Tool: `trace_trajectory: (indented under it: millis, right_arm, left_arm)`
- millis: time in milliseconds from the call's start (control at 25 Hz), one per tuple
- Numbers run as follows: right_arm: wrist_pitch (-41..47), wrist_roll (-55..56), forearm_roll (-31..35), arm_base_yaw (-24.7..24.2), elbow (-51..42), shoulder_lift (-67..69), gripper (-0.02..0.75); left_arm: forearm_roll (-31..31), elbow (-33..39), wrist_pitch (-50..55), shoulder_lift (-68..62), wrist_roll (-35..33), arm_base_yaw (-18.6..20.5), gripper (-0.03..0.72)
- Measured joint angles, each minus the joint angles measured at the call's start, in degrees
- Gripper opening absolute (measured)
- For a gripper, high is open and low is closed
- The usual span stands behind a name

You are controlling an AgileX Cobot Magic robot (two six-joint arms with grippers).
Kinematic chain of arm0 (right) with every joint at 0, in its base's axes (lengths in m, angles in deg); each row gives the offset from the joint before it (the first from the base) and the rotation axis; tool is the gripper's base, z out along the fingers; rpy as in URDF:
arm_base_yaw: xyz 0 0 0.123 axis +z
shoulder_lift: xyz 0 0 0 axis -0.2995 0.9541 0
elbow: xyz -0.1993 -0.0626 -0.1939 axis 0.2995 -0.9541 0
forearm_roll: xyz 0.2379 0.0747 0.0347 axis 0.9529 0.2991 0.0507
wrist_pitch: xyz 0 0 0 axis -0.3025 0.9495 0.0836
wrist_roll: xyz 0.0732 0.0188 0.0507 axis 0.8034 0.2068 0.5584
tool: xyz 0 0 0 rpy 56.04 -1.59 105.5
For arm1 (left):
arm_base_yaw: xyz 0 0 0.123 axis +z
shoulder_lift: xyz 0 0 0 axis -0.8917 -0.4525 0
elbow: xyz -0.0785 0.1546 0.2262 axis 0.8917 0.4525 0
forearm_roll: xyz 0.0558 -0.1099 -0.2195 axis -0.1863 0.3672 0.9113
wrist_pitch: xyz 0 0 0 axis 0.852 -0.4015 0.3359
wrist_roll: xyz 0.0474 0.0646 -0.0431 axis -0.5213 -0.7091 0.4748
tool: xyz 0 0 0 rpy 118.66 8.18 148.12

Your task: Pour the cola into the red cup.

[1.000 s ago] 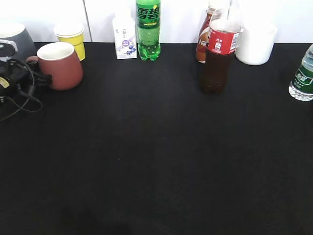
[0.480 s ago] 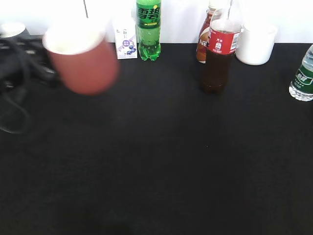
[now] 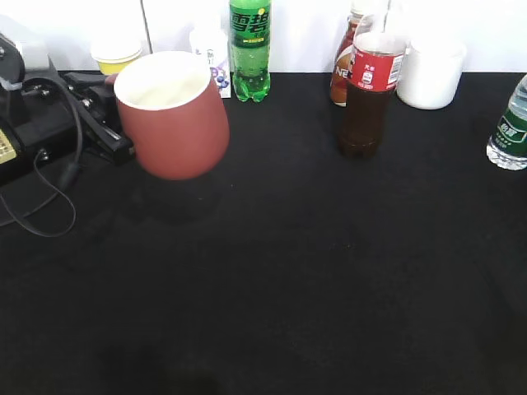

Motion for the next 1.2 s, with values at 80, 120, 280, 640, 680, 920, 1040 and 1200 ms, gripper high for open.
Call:
trace_trajectory:
  millis: [80, 120, 280, 640, 680, 920, 1040, 1200]
  right_arm:
    - [-19.5, -0.07, 3.46, 0.0, 0.0, 11.61, 0.555]
    - [-27.55, -0.12, 3.5, 0.0, 0.0, 17.2, 0.555]
    - [-42.92, -0.06, -1.69, 4.07, 0.0, 41.27, 0.555]
    - [-64.72, 0.62, -0.64, 13.83, 4.08, 79.61, 0.655]
    - [-64.72, 0.71, -0.57, 13.85, 6.21, 80.88, 0.66]
    - [-64.83, -1.32, 3.14, 13.85, 13.67, 86.81, 0.661]
    - [-64.96, -1.45, 4.28, 13.85, 16.36, 89.07, 0.661]
    - [-65.08, -1.72, 4.79, 13.85, 20.96, 93.48, 0.655]
  left_arm:
    - [0.0, 0.0, 0.0, 0.0, 0.0, 0.0, 0.069]
    - [0.0, 0.0, 0.0, 0.0, 0.0, 0.0, 0.069]
    - [0.0, 0.0, 0.0, 0.0, 0.0, 0.0, 0.069]
    - [0.28, 0.0, 0.42, -0.05, 0.05, 0.0, 0.069]
    - [0.28, 0.0, 0.46, -0.05, 0.05, 0.0, 0.069]
    - [0.42, 0.0, 0.46, -0.05, 0.05, 0.0, 0.069]
    - [0.42, 0.0, 0.46, -0.05, 0.05, 0.0, 0.069]
    - [0.42, 0.0, 0.46, -0.05, 0.05, 0.0, 0.069]
